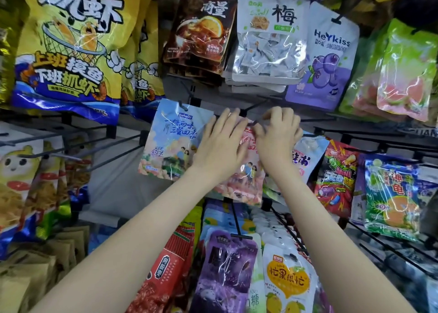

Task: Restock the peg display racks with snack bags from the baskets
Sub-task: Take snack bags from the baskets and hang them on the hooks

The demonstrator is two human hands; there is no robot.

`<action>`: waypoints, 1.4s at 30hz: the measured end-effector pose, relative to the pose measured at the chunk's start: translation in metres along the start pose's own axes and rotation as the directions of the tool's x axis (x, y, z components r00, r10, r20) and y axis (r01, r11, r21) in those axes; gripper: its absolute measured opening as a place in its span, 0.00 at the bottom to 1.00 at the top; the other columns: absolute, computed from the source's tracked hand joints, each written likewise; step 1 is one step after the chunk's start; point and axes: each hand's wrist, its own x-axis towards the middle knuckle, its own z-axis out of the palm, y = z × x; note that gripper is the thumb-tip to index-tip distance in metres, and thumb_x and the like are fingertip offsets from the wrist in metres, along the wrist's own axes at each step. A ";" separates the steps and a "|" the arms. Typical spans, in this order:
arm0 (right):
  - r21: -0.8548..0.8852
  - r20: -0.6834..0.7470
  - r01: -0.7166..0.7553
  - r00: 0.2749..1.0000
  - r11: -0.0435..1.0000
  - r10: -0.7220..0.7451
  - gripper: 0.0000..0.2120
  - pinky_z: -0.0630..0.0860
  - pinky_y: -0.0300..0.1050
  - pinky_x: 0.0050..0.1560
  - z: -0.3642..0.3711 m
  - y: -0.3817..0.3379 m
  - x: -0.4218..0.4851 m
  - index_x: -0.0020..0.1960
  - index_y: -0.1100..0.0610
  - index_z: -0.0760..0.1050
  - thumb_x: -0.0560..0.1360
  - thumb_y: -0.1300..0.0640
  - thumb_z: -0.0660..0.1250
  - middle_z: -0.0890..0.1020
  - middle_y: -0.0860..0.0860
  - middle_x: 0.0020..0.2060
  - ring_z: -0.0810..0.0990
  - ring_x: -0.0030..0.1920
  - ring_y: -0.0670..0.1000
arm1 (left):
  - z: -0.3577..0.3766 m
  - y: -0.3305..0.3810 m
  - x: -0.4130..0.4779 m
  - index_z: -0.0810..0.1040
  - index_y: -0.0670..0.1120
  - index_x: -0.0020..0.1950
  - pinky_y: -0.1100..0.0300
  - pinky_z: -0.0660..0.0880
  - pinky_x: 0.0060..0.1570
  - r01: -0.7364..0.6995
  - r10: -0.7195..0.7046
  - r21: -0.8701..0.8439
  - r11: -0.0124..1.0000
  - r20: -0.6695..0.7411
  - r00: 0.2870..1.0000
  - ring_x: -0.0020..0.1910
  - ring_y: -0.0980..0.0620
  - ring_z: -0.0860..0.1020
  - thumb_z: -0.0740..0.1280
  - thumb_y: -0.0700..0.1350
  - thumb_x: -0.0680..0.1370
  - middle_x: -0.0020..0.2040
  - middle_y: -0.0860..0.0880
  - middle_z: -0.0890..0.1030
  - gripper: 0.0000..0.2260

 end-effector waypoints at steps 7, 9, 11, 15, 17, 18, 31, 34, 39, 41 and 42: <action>-0.103 0.273 0.285 0.929 0.953 -0.248 0.22 0.68 0.56 0.59 0.015 0.020 -0.037 0.69 0.61 0.70 0.78 0.55 0.54 0.74 0.58 0.66 0.72 0.65 0.60 | 0.014 -0.009 0.004 0.52 0.46 0.79 0.46 0.38 0.74 0.053 -0.070 0.071 0.996 0.260 0.963 0.78 0.48 0.42 0.47 0.51 0.84 0.80 0.48 0.49 0.24; -0.085 0.275 0.280 0.929 0.956 -0.247 0.21 0.68 0.57 0.63 0.009 0.026 -0.047 0.69 0.61 0.70 0.79 0.54 0.56 0.73 0.59 0.67 0.71 0.67 0.61 | 0.018 -0.004 0.001 0.53 0.45 0.79 0.44 0.38 0.73 0.066 -0.084 0.082 0.994 0.232 0.969 0.78 0.46 0.43 0.47 0.51 0.83 0.79 0.46 0.50 0.24; -0.039 0.242 0.290 0.931 0.956 -0.273 0.21 0.68 0.58 0.63 0.000 0.031 -0.061 0.68 0.62 0.71 0.78 0.55 0.57 0.74 0.61 0.65 0.72 0.66 0.63 | 0.016 0.005 -0.011 0.59 0.43 0.77 0.43 0.40 0.73 0.074 -0.083 0.068 0.995 0.137 0.987 0.78 0.42 0.50 0.46 0.51 0.81 0.78 0.42 0.56 0.26; 0.120 0.211 0.284 0.929 0.951 -0.304 0.22 0.69 0.58 0.64 -0.030 0.036 -0.111 0.68 0.63 0.71 0.75 0.59 0.57 0.74 0.61 0.64 0.72 0.65 0.60 | 0.008 0.039 -0.059 0.69 0.40 0.71 0.38 0.53 0.71 0.106 -0.106 -0.013 0.994 0.003 0.994 0.73 0.36 0.62 0.52 0.48 0.78 0.73 0.37 0.65 0.23; 0.176 0.227 0.269 0.925 0.947 -0.305 0.21 0.69 0.55 0.63 -0.046 0.039 -0.140 0.67 0.65 0.71 0.75 0.61 0.57 0.75 0.60 0.63 0.73 0.64 0.59 | 0.004 0.063 -0.090 0.71 0.40 0.70 0.39 0.57 0.71 0.086 -0.087 -0.068 0.994 -0.013 0.996 0.72 0.35 0.64 0.54 0.46 0.77 0.71 0.36 0.68 0.23; 0.193 0.239 0.272 0.919 0.943 -0.314 0.21 0.70 0.54 0.62 -0.054 0.042 -0.155 0.66 0.65 0.72 0.75 0.62 0.57 0.76 0.59 0.62 0.73 0.62 0.59 | 0.001 0.075 -0.106 0.71 0.39 0.70 0.40 0.59 0.71 0.079 -0.080 -0.106 0.991 -0.013 0.997 0.71 0.36 0.66 0.54 0.45 0.77 0.70 0.36 0.69 0.23; 0.357 0.672 -0.050 0.707 0.933 -0.219 0.17 0.68 0.43 0.56 -0.129 0.184 -0.454 0.62 0.65 0.72 0.74 0.62 0.57 0.78 0.59 0.52 0.71 0.53 0.54 | 0.051 0.253 -0.411 0.66 0.39 0.72 0.51 0.64 0.67 0.493 -0.290 -0.265 0.829 0.549 0.784 0.66 0.44 0.68 0.55 0.41 0.73 0.68 0.39 0.72 0.26; 0.288 0.809 -0.096 0.557 0.953 -0.188 0.16 0.67 0.45 0.50 -0.157 0.240 -0.576 0.60 0.66 0.73 0.72 0.65 0.61 0.79 0.61 0.47 0.70 0.50 0.55 | 0.079 0.309 -0.528 0.72 0.38 0.68 0.47 0.76 0.57 0.660 -0.409 -0.056 0.749 0.744 0.528 0.60 0.40 0.76 0.53 0.43 0.73 0.62 0.39 0.77 0.24; 0.123 0.992 -0.139 0.045 0.983 -0.118 0.30 0.68 0.48 0.56 -0.220 0.336 -0.772 0.63 0.62 0.69 0.63 0.67 0.74 0.80 0.62 0.50 0.74 0.52 0.60 | 0.100 0.395 -0.721 0.77 0.40 0.63 0.44 0.78 0.52 0.775 -0.408 0.195 0.601 0.909 0.087 0.54 0.37 0.80 0.59 0.40 0.71 0.61 0.38 0.77 0.21; 0.011 0.997 -0.193 -0.078 0.981 -0.027 0.26 0.74 0.52 0.54 -0.233 0.370 -0.828 0.65 0.61 0.68 0.68 0.66 0.66 0.79 0.61 0.52 0.76 0.53 0.64 | 0.112 0.411 -0.758 0.78 0.44 0.59 0.47 0.81 0.43 0.795 -0.378 0.215 0.568 0.926 0.019 0.47 0.39 0.82 0.60 0.40 0.70 0.58 0.41 0.80 0.19; -0.036 0.994 -0.203 -0.110 0.979 0.013 0.25 0.75 0.54 0.57 -0.235 0.386 -0.854 0.66 0.60 0.68 0.69 0.66 0.63 0.77 0.62 0.56 0.76 0.56 0.65 | 0.128 0.422 -0.814 0.78 0.45 0.58 0.49 0.81 0.39 0.794 -0.375 0.246 0.555 0.927 -0.025 0.44 0.41 0.82 0.65 0.39 0.68 0.57 0.43 0.80 0.18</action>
